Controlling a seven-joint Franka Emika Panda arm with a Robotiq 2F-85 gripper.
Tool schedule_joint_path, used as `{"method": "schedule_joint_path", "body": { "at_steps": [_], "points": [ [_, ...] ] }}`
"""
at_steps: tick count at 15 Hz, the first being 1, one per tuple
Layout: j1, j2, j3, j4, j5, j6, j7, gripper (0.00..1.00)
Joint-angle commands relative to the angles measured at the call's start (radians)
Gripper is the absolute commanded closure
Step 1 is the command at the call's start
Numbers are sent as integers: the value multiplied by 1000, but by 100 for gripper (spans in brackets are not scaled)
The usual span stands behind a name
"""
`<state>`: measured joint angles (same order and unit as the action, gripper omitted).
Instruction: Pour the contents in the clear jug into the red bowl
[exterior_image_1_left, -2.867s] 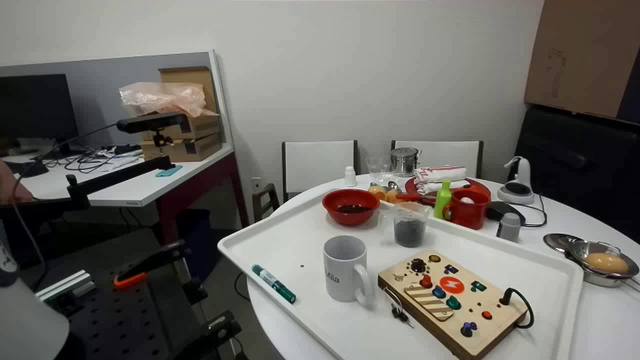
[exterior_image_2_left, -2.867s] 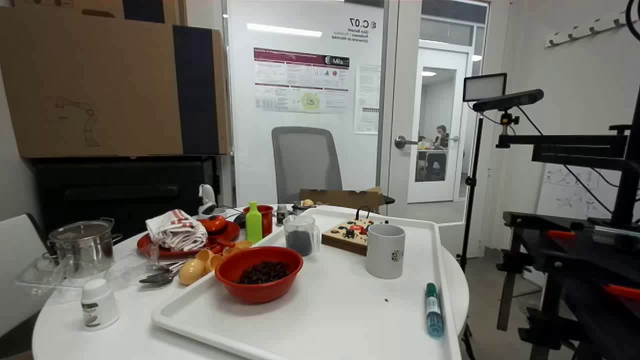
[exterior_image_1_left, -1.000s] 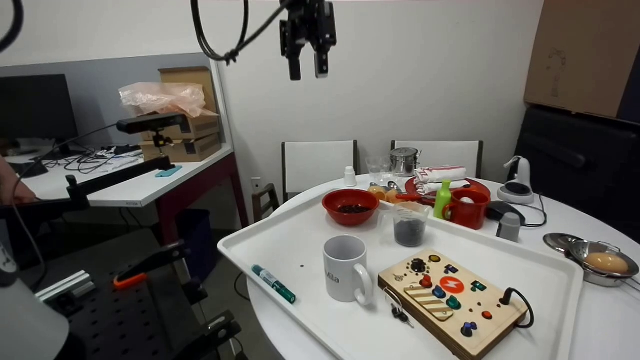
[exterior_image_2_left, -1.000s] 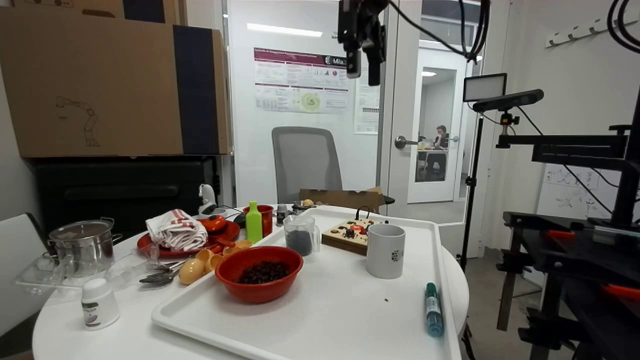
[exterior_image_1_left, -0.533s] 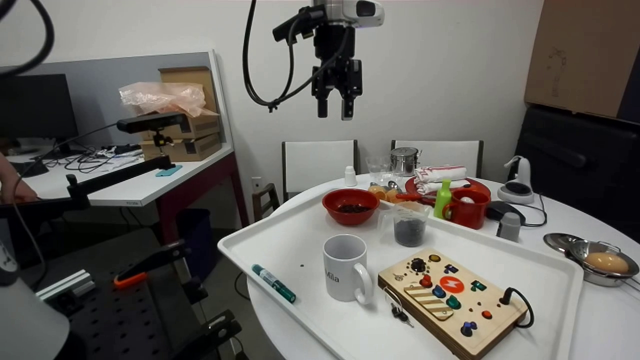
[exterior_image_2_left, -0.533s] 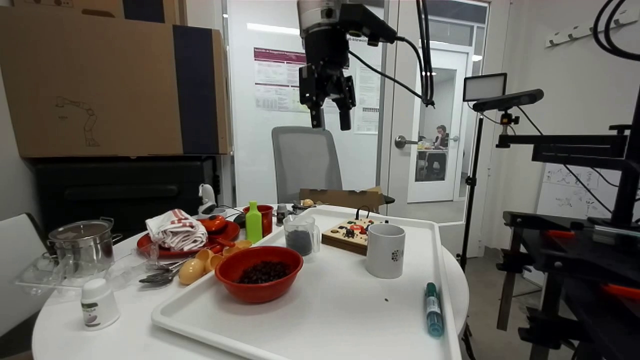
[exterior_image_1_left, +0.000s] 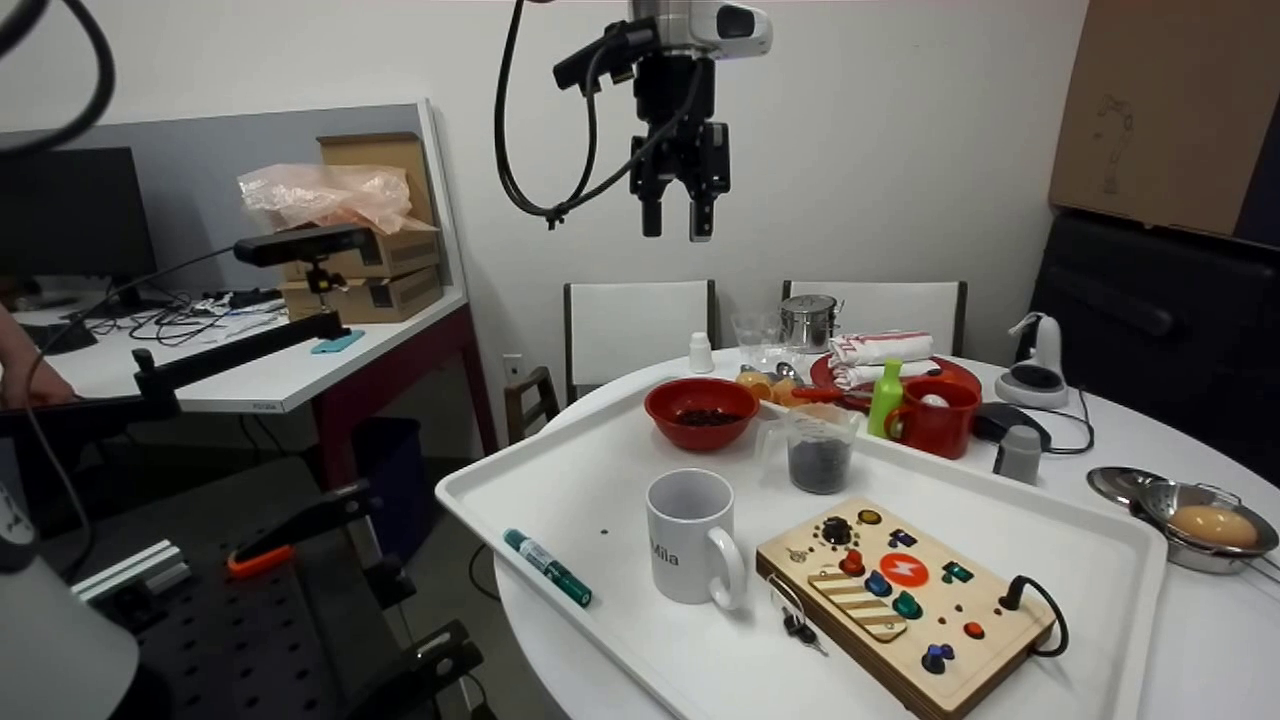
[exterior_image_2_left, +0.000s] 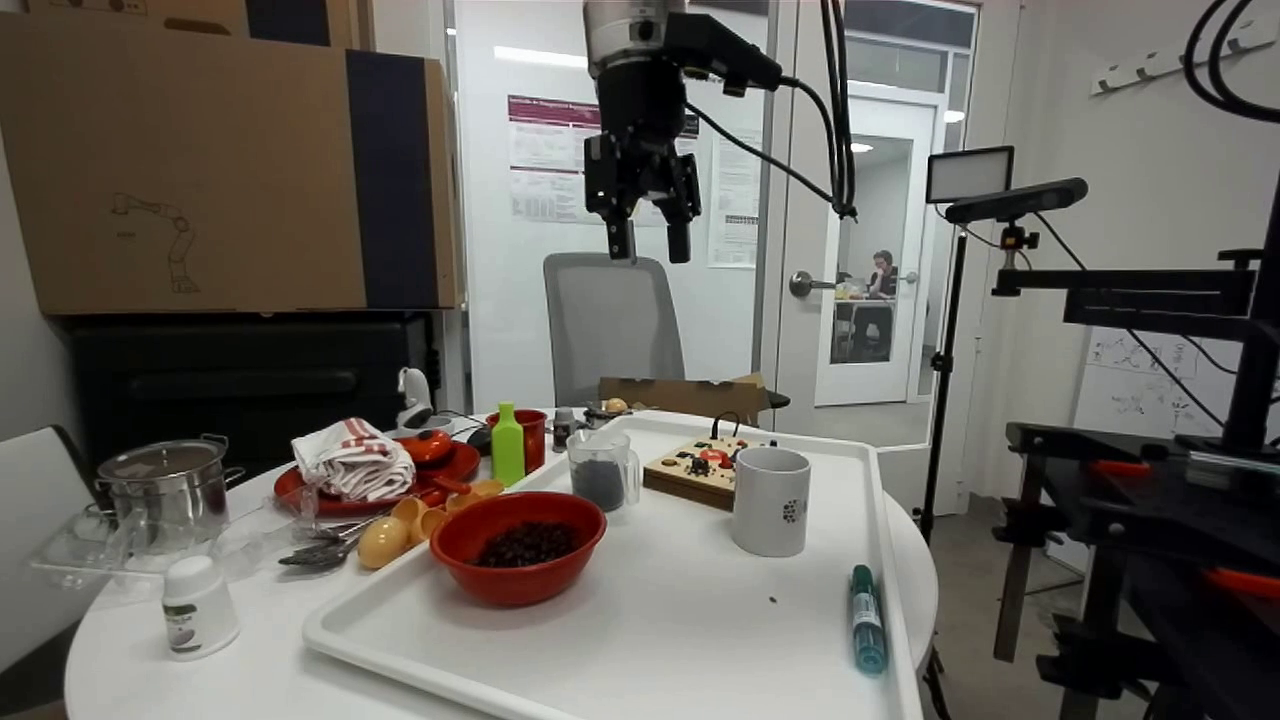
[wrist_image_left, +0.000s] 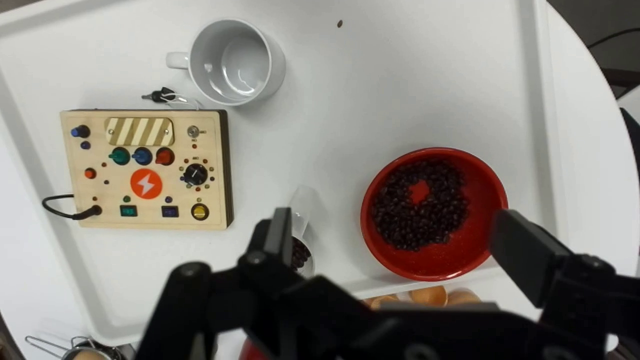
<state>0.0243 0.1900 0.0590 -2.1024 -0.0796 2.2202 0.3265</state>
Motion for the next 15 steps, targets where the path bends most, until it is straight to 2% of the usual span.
{"method": "schedule_joint_path", "body": {
  "at_steps": [1,4,6,8,15],
  "points": [
    [40,86,-36,25,-62,103,93,0],
    [63,171,-84,49,-101,154,212,0],
    [77,222,-123,73,-92,148,297,0],
    [73,273,-143,96,-59,171,326,0],
    [-6,442,-117,212,132,194,210,0]
  ]
}}
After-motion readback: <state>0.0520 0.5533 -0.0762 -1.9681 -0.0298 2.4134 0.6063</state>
